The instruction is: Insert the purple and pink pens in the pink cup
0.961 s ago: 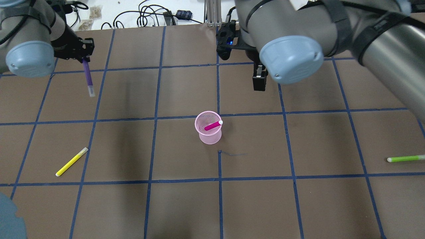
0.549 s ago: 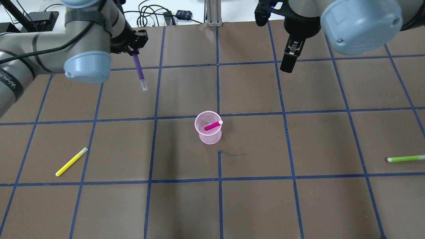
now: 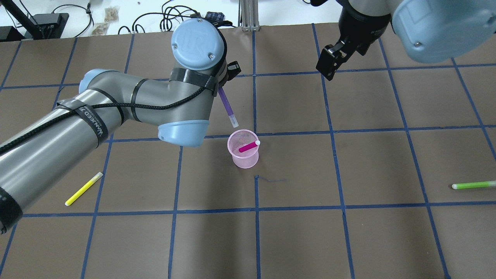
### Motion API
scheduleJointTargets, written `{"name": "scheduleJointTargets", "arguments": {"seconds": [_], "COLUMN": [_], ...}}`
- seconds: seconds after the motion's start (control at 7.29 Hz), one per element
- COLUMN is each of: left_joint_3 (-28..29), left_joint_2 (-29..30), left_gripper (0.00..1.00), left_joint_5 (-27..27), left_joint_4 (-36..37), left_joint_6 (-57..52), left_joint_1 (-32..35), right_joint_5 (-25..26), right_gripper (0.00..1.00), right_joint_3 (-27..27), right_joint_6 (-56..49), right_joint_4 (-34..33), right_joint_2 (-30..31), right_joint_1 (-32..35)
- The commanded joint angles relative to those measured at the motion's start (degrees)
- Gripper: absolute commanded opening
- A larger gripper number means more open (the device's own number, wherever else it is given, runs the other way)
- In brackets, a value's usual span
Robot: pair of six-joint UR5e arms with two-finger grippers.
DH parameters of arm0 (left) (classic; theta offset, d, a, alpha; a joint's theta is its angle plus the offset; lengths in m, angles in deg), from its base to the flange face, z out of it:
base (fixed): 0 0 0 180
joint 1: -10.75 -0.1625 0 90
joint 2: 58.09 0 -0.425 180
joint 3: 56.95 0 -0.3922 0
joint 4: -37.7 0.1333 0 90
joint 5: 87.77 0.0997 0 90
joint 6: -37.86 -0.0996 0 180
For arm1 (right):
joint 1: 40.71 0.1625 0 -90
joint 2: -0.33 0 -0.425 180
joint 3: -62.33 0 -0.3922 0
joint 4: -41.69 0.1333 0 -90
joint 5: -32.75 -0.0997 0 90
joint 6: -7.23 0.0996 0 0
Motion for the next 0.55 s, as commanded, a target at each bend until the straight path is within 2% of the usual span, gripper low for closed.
{"name": "scheduleJointTargets", "arguments": {"seconds": [0.0,0.41], "left_joint_3": [-1.94,-4.05], "left_joint_2": [0.26,0.26], "left_gripper": [0.0,0.0], "left_joint_5": [2.23,4.0], "left_joint_4": [0.55,0.47], "left_joint_6": [3.04,2.52], "left_joint_1": [3.04,3.85], "right_joint_5": [-0.21,-0.2], "right_gripper": [1.0,1.0], "right_joint_3": [0.49,0.57], "right_joint_6": [14.94,31.11], "right_joint_4": [-0.12,0.23], "right_joint_2": [-0.05,0.03], "right_joint_1": [0.04,0.12]}}
